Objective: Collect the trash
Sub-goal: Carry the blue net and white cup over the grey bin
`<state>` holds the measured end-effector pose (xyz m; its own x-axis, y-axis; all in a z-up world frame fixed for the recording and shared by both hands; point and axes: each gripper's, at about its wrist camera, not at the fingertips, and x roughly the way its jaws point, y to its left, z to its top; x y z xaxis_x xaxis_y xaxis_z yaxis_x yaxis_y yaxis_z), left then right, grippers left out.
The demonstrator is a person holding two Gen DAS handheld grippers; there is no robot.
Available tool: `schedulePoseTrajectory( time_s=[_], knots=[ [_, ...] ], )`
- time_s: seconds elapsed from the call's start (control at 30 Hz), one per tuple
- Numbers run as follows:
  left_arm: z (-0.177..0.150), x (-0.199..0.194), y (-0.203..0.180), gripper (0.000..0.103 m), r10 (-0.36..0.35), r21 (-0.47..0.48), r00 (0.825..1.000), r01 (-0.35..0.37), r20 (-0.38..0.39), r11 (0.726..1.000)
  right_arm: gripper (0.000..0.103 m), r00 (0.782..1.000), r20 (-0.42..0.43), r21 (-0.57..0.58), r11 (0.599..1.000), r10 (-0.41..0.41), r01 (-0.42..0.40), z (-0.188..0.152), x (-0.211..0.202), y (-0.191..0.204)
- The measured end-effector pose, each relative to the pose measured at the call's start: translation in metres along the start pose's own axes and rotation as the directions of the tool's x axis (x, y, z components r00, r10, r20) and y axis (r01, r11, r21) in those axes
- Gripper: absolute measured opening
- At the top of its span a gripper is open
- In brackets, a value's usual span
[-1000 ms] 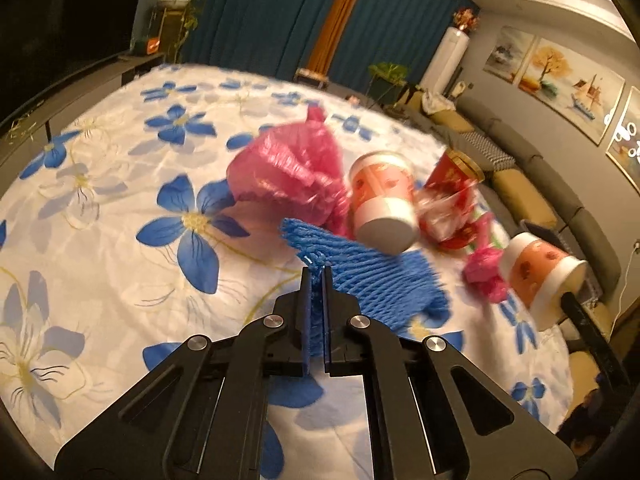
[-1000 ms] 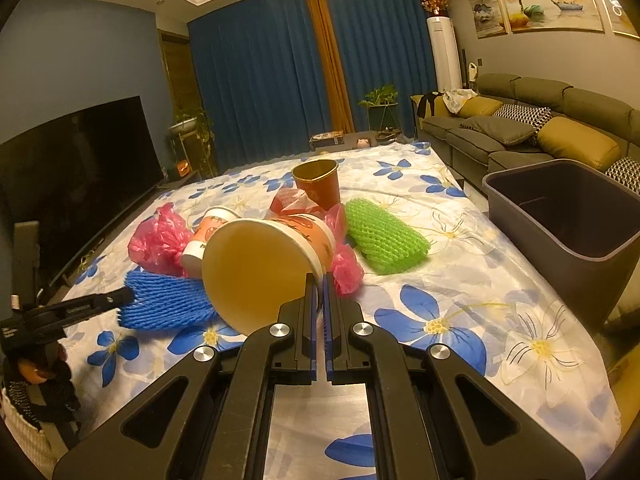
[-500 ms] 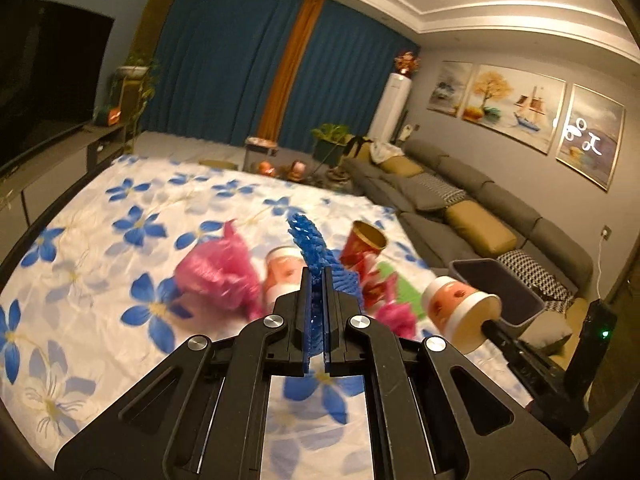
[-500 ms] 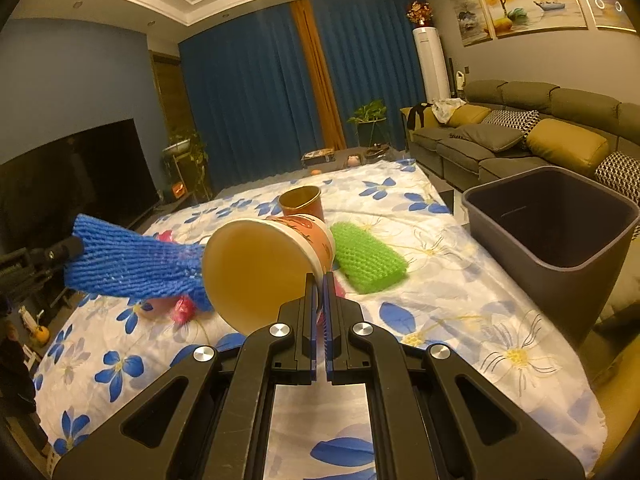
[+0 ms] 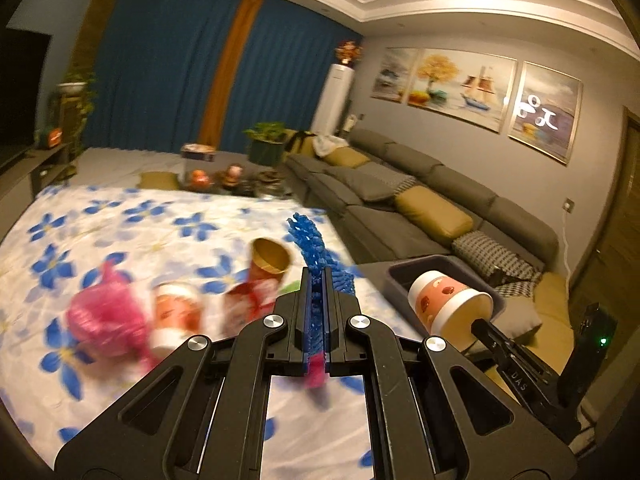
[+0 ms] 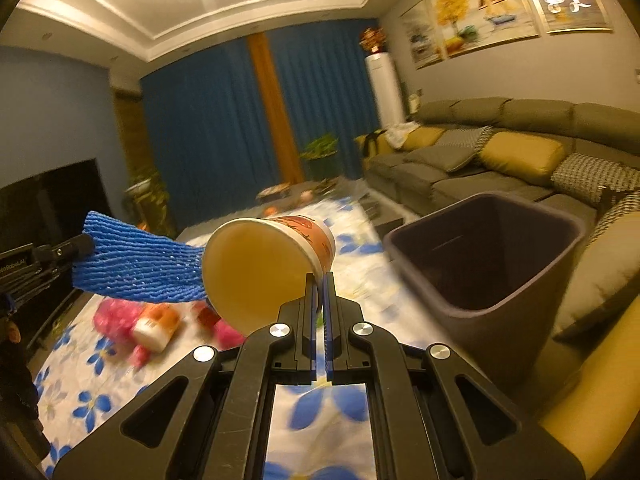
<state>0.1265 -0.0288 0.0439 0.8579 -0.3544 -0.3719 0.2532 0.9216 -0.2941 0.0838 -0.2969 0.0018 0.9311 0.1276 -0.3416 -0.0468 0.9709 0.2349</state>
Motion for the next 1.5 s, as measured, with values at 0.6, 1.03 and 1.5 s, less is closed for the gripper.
schedulePoseTrajectory(
  time_s=[0.6,1.03,1.5],
  knots=[
    [0.008,0.143,-0.135,0.003,-0.215,0.098,0.97,0.226,-0.111,0.969,0.004,0.971,0.02,0.094,0.967,-0.238,0.235,0.018,0.021,-0.107],
    [-0.012,0.197,-0.155,0.003,-0.216,0.118,0.956,0.242,-0.2,0.963,0.004,0.961,-0.013,0.097,0.957,-0.275,0.275,0.016,0.043,-0.129],
    [-0.027,0.22,-0.167,0.003,-0.211,0.127,0.941,0.251,-0.265,0.96,0.004,0.957,-0.042,0.091,0.953,-0.287,0.29,0.013,0.056,-0.14]
  ],
)
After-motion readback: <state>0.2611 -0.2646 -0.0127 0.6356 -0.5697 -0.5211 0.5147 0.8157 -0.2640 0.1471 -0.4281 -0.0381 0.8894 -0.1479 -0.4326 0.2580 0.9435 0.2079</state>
